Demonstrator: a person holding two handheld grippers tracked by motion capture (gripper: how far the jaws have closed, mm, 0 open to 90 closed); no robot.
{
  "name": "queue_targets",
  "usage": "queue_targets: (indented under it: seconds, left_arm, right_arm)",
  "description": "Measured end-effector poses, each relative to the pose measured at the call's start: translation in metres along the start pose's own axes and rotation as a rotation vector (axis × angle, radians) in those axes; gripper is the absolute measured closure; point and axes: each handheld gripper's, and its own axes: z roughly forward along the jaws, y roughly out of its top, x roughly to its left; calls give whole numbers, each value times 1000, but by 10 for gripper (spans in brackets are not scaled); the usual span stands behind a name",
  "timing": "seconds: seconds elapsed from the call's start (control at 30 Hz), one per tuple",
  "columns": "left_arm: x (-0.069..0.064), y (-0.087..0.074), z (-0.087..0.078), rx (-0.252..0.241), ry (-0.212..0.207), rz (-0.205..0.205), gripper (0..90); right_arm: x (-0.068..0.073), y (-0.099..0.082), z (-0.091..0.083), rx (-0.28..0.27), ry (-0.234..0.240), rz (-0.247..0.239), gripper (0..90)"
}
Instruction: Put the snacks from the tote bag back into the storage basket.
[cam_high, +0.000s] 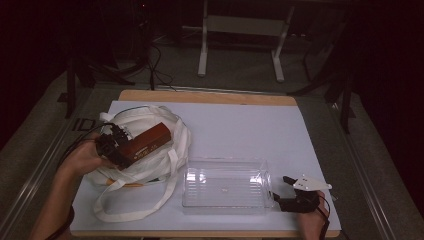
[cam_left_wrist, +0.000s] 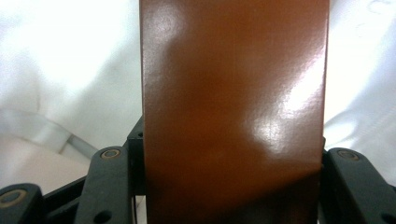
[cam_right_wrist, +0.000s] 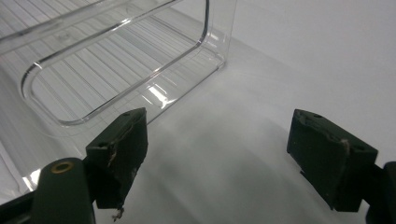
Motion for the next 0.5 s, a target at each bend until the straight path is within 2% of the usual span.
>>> queue_targets:
  seconds: [0.37,0.5]
  left_arm:
    - [-5,-4,-25,-79,-22,43,437]
    - [-8,-3,-32,-88,-28,64,438]
  right_arm:
    - [0,0,0,0,0,1,202]
    - [0,0,0,1,0,1,203]
